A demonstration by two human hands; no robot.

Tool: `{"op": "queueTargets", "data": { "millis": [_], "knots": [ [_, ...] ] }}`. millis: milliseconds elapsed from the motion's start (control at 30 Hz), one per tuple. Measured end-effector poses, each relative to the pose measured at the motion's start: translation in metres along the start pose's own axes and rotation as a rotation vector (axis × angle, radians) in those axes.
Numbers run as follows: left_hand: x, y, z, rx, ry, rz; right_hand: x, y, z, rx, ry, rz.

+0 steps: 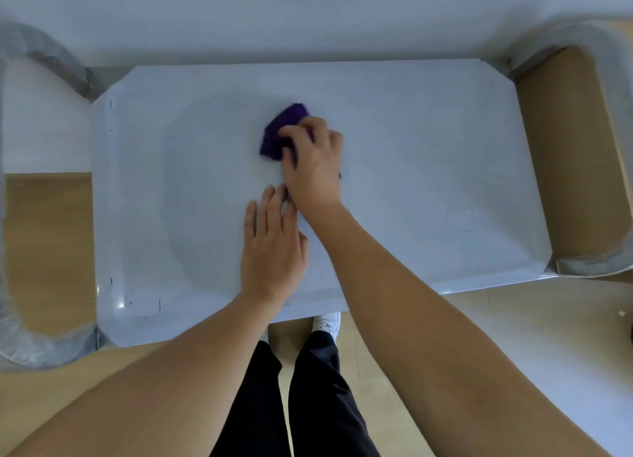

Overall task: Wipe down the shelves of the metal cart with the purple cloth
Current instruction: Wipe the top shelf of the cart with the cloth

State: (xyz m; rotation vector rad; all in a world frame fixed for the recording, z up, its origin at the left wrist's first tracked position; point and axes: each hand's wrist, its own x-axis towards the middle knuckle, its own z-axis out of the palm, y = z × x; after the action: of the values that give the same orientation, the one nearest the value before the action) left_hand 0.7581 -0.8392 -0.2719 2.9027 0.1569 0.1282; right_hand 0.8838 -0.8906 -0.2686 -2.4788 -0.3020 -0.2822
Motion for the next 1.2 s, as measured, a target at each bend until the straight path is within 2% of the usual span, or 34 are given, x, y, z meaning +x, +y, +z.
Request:
{"op": "queueTargets", "data": {
  "millis": [67, 133, 233, 333, 367, 400, 500, 567, 600, 667, 733, 800, 867, 900, 1033, 1133, 1200],
  "knots": [
    [0.001, 0.0, -0.001, 0.001, -0.001, -0.002, 0.008, -0.002, 0.0, 0.034, -0.061, -0.091],
    [0.002, 0.0, 0.0, -0.014, -0.005, 0.002, 0.019, 0.022, -0.011, -0.018, 0.008, -0.069],
    [0.003, 0.001, 0.001, -0.017, -0.003, 0.0, 0.037, 0.07, -0.033, -0.075, 0.163, 0.147],
    [0.003, 0.0, 0.0, -0.019, 0.0, 0.0, 0.047, 0.068, -0.029, -0.114, 0.189, 0.427],
    [0.002, 0.0, 0.0, -0.016, 0.0, -0.002, 0.049, 0.056, -0.022, -0.102, 0.168, 0.432],
    [0.002, 0.0, 0.0, -0.017, 0.0, -0.006, 0.049, 0.04, -0.015, -0.063, 0.12, 0.36],
    [0.004, 0.0, -0.002, -0.018, -0.015, -0.017, 0.037, -0.004, 0.01, 0.022, -0.117, -0.077],
    [0.004, 0.0, -0.003, -0.019, -0.025, -0.019, 0.038, -0.009, 0.011, 0.055, -0.18, -0.203],
    [0.004, 0.0, -0.003, -0.024, -0.022, -0.018, 0.042, -0.002, 0.01, 0.042, -0.147, -0.205],
    [0.005, 0.0, -0.002, -0.028, -0.015, -0.017, 0.053, 0.023, 0.002, -0.038, -0.01, -0.096],
    [0.005, 0.0, -0.001, -0.03, -0.015, -0.012, 0.068, 0.05, -0.01, -0.058, 0.104, 0.106],
    [0.006, 0.0, 0.0, -0.028, -0.01, -0.002, 0.08, 0.056, -0.015, -0.077, 0.119, 0.29],
    [0.006, -0.002, -0.001, -0.025, -0.009, -0.007, 0.083, 0.04, -0.005, -0.1, 0.086, 0.356],
    [0.007, -0.002, -0.002, -0.03, -0.01, -0.008, 0.081, 0.025, 0.003, -0.082, 0.036, 0.301],
    [0.008, -0.001, -0.001, -0.024, 0.001, -0.004, 0.052, -0.038, 0.036, 0.038, -0.254, -0.145],
    [0.008, -0.001, -0.001, -0.034, 0.012, 0.001, 0.051, -0.042, 0.036, 0.115, -0.306, -0.239],
    [0.008, 0.0, -0.002, -0.046, -0.007, -0.002, 0.062, -0.025, 0.031, 0.069, -0.246, -0.208]
  ]
}}
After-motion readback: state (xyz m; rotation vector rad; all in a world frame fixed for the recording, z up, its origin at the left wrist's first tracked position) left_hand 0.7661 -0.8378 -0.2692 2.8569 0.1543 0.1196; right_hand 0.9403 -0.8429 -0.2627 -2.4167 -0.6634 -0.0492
